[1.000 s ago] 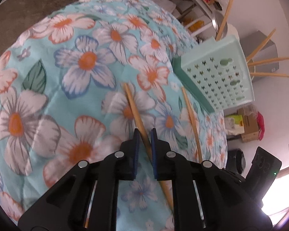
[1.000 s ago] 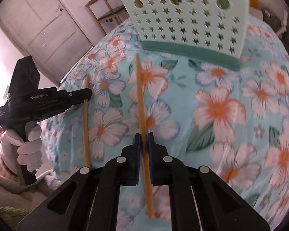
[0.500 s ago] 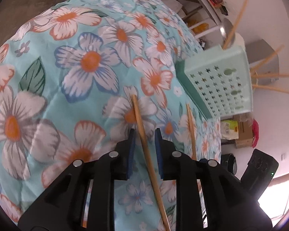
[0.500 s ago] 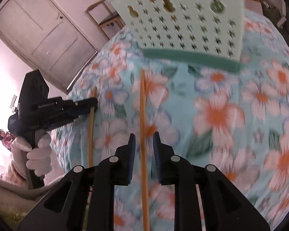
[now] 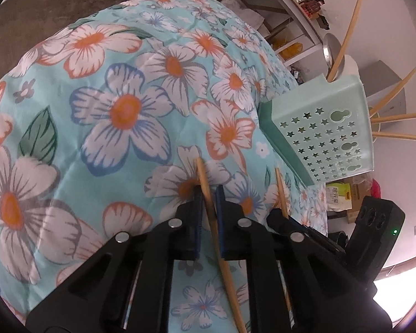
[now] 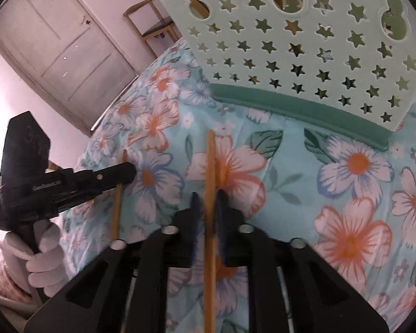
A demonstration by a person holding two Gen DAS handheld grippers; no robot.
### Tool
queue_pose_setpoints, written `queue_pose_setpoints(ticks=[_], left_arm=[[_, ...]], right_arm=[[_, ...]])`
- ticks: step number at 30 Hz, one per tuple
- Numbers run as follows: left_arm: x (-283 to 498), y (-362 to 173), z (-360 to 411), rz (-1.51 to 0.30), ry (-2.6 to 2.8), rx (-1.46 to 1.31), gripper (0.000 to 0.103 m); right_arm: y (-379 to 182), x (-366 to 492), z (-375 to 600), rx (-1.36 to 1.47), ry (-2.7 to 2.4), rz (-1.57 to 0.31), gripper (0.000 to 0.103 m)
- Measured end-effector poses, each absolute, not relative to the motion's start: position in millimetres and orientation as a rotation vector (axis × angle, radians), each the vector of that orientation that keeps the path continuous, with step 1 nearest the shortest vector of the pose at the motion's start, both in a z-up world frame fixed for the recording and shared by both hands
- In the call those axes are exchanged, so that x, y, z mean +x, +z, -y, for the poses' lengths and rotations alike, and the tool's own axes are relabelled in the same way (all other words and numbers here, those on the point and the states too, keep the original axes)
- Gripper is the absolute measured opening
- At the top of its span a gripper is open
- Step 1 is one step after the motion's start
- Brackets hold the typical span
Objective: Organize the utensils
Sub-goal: 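Lift the held chopsticks with both grippers toward the basket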
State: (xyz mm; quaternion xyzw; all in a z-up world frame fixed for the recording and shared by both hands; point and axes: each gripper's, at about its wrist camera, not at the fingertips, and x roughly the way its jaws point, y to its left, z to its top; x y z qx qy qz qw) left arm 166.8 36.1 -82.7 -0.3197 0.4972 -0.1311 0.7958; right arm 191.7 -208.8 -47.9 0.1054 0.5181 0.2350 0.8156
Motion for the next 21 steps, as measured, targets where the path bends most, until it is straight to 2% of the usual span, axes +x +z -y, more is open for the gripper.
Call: queue_pose_setpoints(ticks=[9,21], left_arm=[[169,-76,-25,-1.067,-0.352,-0.646,0.008],[175,-83,-14,-1.089,-0.373,-0.593,0.009]], right_arm=[[-36,177,232,0.213,0.434,-1.100,0.007],[-47,185,232,0.264,0.441,-1.124,0.007]])
